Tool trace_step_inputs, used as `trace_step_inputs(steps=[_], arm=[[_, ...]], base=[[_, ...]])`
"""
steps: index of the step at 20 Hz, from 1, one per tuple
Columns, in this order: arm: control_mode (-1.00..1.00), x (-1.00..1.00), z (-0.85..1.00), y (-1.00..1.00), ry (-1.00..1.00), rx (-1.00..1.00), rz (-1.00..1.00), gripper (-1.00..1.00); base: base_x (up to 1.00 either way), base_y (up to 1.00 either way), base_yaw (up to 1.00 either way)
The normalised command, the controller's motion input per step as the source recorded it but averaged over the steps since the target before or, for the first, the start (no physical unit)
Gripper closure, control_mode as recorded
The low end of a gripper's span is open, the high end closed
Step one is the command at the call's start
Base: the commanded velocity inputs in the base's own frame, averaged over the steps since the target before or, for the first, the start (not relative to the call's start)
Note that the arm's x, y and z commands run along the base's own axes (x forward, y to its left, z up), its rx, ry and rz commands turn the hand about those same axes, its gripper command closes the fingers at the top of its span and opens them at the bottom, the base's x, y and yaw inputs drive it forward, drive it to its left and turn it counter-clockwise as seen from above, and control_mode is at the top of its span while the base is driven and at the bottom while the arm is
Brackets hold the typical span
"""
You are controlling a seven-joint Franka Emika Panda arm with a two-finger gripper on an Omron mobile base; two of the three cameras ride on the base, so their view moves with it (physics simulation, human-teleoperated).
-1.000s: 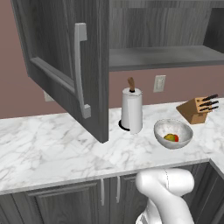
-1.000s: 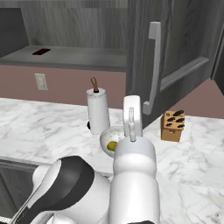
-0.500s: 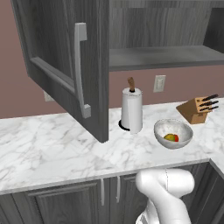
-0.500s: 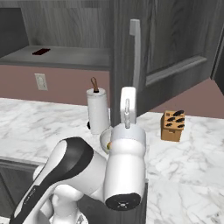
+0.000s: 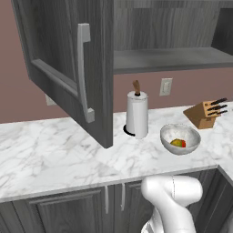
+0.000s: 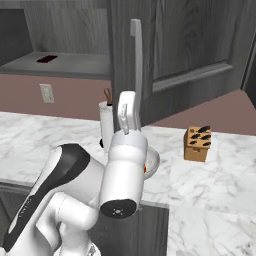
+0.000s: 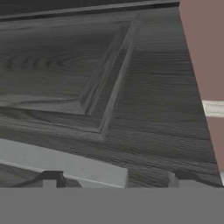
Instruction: Open the cabinet. Pick the apple and orange from the cabinet and place them into the bowl. Then close the cabinet.
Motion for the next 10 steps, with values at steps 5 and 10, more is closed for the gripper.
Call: trace_step_inputs(steps=[5,10], arm=[[-1.0,0.87,0.05,0.04,-0.01,0.07,0.03,-1.0],[-1.0,0.65,0.24,0.0,0.02,0.04,0.03,-1.0]], base=[[0.0,0.0,0.0],[0.0,0.0,0.0]])
